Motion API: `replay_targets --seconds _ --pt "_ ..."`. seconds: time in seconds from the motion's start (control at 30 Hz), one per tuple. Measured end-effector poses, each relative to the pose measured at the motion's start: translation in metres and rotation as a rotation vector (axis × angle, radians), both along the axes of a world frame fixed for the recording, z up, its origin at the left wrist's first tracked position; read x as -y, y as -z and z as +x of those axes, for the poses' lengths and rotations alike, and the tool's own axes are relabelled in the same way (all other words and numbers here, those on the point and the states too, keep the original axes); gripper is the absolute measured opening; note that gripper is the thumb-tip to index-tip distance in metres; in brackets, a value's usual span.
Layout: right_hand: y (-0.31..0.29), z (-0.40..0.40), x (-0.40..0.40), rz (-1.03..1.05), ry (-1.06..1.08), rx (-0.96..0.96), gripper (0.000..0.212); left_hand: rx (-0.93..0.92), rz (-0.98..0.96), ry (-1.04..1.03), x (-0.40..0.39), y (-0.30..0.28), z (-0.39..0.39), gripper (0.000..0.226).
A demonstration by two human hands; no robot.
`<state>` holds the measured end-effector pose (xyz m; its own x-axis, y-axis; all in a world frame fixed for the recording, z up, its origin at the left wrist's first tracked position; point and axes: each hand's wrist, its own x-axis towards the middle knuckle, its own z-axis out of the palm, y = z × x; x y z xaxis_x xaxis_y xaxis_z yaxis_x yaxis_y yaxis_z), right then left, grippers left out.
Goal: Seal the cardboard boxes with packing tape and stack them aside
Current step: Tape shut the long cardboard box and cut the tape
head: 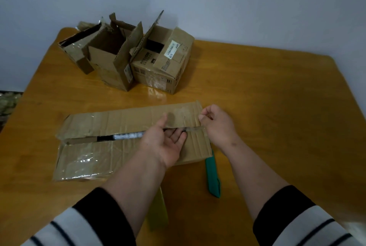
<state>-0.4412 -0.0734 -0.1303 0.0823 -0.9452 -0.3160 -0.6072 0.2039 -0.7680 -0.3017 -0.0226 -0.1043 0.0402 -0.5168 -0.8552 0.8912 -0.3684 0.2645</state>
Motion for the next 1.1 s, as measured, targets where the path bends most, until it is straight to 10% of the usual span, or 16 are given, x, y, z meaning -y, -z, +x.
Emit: replay_targets --seconds 0.3,0.63,0.8,1.0,1.1 --pt "0.002 -0.007 0.005 -0.025 0.08 0.115 0.005 0.011 0.004 0.078 0.007 0.011 0.003 0.012" --pt "-0.001 0.026 0.023 0.226 0.072 -0.04 0.106 0.023 -0.022 0.102 0.005 0.014 0.004 0.017" --pt "-0.007 0.037 0.034 0.451 0.205 0.132 0.1 0.023 -0.036 0.109 0.003 0.014 0.004 0.016" --pt "-0.015 0.035 0.04 0.626 0.294 0.246 0.034 0.021 -0.035 0.101 0.004 0.015 0.004 0.013" --pt "-0.01 0.035 0.039 0.51 0.242 0.21 0.076 0.018 -0.048 0.108 0.004 0.015 0.005 0.014"
